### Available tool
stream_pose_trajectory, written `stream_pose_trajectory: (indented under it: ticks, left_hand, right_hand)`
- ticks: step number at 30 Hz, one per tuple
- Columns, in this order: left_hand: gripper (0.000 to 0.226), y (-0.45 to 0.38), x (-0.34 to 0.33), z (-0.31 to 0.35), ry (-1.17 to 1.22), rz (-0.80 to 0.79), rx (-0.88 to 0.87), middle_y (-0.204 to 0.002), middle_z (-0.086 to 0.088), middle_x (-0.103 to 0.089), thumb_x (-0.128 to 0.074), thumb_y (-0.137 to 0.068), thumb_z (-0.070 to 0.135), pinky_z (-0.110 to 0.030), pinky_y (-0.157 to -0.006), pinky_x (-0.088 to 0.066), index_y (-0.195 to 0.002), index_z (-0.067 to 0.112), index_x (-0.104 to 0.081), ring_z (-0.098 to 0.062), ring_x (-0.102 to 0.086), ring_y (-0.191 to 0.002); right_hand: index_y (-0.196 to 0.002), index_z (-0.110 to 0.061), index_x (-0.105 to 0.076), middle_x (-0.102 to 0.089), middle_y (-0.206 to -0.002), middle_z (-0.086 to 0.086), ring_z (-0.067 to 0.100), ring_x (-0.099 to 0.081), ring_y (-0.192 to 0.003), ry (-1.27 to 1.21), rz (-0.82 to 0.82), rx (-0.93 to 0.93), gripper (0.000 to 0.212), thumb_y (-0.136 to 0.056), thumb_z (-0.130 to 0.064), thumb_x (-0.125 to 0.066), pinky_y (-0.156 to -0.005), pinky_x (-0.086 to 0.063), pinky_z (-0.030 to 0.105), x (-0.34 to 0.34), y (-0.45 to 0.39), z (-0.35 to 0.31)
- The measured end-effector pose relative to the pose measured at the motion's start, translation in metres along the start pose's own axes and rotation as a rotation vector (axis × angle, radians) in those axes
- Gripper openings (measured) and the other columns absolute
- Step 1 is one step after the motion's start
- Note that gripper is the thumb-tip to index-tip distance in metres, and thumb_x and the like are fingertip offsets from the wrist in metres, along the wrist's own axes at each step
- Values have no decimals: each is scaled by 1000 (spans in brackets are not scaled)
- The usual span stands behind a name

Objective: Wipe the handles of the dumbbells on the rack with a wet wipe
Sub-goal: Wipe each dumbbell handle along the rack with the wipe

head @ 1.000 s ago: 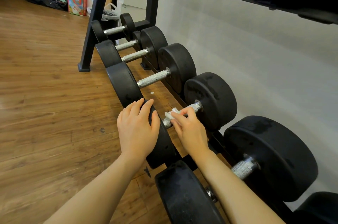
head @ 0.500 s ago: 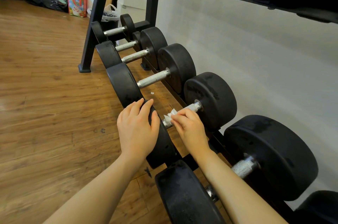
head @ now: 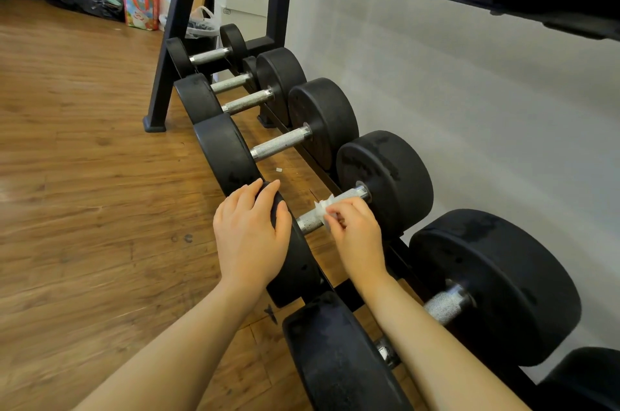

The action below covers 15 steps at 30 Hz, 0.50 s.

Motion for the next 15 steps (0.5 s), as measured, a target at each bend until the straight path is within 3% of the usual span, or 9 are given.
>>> stream_pose_trajectory:
  ticks: [4, 10, 15]
  left_hand:
    - [48, 0, 0, 0, 1, -7, 4, -139, -4, -57, -39, -95, 38, -50, -111, -33, -134, 21, -59, -25, -47, -133]
    - [48, 0, 1, 1, 11, -10, 7, -139, -4, -57, -39, -94, 39, -50, -111, -33, -134, 21, -59, -25, -47, -133]
    - [48, 0, 1, 0, 16, -13, 7, -139, -5, -57, -39, -95, 38, -50, -111, -32, -135, 20, -59, -26, -46, -133]
  right_hand:
    - [-94, -16, -64, -48, -100, -12, 4, -51, -90, -12, -116, 46, 4, -90, -15, -64, -78, -45, 14, -9, 3, -5]
    - [-92, -16, -63, -49, -97, -11, 0, -51, -86, -67, 5, -56, 2, -92, -14, -62, -74, -42, 9, 3, 1, 3]
    - [-91, -16, -60, -49, -97, -10, -1, -51, -87, -61, -181, 22, 6, -90, -12, -64, -75, -43, 8, -14, 6, -5]
Point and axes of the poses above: each hand's wrist, its own y-axis away from the middle knuckle, its own x-axis out of the back of the hand, z = x × y, the point moved 6 cm from there along -y, towards the middle knuckle
